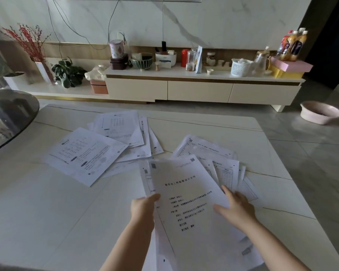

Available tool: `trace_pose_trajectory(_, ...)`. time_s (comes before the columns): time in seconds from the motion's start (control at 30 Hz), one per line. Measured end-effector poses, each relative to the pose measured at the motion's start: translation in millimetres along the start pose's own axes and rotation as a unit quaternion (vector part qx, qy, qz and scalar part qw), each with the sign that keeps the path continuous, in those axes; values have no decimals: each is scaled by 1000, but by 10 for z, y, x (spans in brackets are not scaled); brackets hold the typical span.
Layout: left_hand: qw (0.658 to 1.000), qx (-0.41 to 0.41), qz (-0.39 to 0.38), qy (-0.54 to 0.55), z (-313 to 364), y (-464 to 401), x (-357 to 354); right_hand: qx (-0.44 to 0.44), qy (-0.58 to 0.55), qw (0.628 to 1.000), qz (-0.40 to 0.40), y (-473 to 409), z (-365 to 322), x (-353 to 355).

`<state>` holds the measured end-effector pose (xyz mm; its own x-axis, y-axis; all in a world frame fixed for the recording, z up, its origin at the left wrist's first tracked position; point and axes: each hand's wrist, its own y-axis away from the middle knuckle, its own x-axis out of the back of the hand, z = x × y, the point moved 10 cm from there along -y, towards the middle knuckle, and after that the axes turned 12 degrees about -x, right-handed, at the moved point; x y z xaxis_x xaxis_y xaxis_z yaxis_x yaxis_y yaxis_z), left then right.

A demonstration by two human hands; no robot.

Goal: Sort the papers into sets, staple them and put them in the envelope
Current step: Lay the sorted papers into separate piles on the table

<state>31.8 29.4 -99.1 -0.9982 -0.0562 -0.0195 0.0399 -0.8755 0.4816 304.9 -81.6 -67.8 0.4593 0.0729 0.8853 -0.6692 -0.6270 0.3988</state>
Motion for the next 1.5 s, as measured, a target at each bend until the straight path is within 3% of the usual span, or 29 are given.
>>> trace_pose_trajectory(0.17, 992, -46, -34, -114, -39, 220, 15, 95, -28, 993, -59, 156, -227, -167)
trace_pose_trajectory(0.27, 986, -57, -48, -149, -21, 266, 117, 74, -80, 993, -44, 147, -193, -116)
trace_pose_trajectory(0.33, 975, -69, -60, -203, -13, 287, 165, 53, -39, 997, -31, 140, -157, -153)
trace_pose_trajectory(0.43, 935, -99, -81, -332, -17, 255, 157, 58, 6, 997, -58, 182, -184, -252)
trace_pose_trajectory(0.53, 907, -124, -88, -392, 46, 290, 129, 65, -33, 995, -62, 184, -148, -205)
trace_pose_trajectory(0.6, 871, -146, -76, -464, 122, 313, 170, 39, -73, 996, -43, 160, -49, -135)
trace_pose_trajectory(0.67, 830, -169, -68, -528, 185, 345, 204, 31, -64, 996, -46, 163, -33, -164)
trace_pose_trajectory(0.7, 827, -176, -75, -528, 180, 353, 197, 40, -46, 997, -50, 174, -72, -202)
trace_pose_trajectory(0.8, 866, -183, -87, -457, 171, 388, 131, 60, -56, 994, -65, 211, -187, -231)
trace_pose_trajectory(0.87, 919, -155, -73, -356, 125, 386, 149, 41, -159, 982, -92, 187, -161, -217)
trace_pose_trajectory(0.93, 947, -136, -53, -287, 87, 375, 195, 6, -280, 954, -107, 170, -91, -191)
trace_pose_trajectory(1.13, 955, -156, -34, -248, 119, 356, 288, -59, -359, 923, -128, 170, -94, -264)
trace_pose_trajectory(1.23, 966, -134, -46, -217, 90, 359, 300, -31, -309, 938, -156, 276, -296, -364)
trace_pose_trajectory(1.37, 984, -92, -68, -139, 94, 322, 373, 15, -267, 956, -122, 361, -399, -454)
trace_pose_trajectory(1.5, 973, -141, -101, -152, 326, 393, 390, 32, -327, 939, -106, 451, -432, -348)
